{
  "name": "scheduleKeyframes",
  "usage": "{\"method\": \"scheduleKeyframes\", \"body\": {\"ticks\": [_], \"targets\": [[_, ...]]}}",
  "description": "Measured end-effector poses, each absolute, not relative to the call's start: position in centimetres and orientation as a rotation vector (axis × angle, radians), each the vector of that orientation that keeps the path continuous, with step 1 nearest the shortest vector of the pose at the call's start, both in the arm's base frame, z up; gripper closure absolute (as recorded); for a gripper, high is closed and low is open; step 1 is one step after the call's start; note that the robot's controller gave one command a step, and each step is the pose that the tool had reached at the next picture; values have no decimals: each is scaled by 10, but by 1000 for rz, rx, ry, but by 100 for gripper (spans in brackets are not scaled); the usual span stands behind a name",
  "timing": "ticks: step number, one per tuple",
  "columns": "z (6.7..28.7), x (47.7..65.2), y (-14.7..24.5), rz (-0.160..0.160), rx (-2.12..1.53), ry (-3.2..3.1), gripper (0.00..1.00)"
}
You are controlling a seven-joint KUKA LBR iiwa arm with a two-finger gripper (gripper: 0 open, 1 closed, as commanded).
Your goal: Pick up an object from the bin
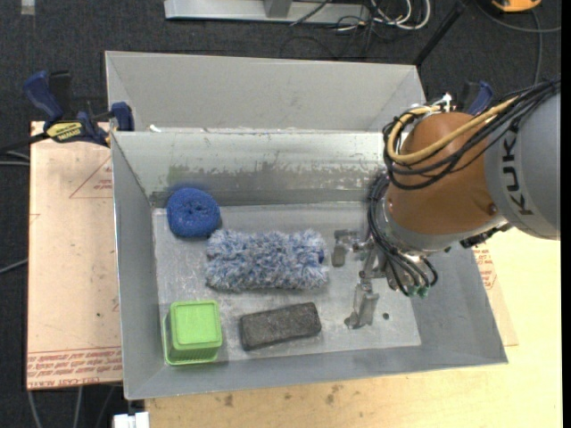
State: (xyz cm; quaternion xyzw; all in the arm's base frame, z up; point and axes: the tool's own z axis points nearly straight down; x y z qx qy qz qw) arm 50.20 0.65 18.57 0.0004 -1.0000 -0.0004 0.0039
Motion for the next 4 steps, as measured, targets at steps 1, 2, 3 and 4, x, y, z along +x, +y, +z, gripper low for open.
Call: {"method": "scheduleKeyframes", "body": {"ticks": [1, 2, 3, 4], "targets": [[190, 504, 7, -1, 1, -3142, 0], [151, 519, 36, 1, 83, -3149, 0], [83, 557, 34, -4, 128, -3144, 100], [83, 557, 34, -4, 128, -3144, 100]]}}
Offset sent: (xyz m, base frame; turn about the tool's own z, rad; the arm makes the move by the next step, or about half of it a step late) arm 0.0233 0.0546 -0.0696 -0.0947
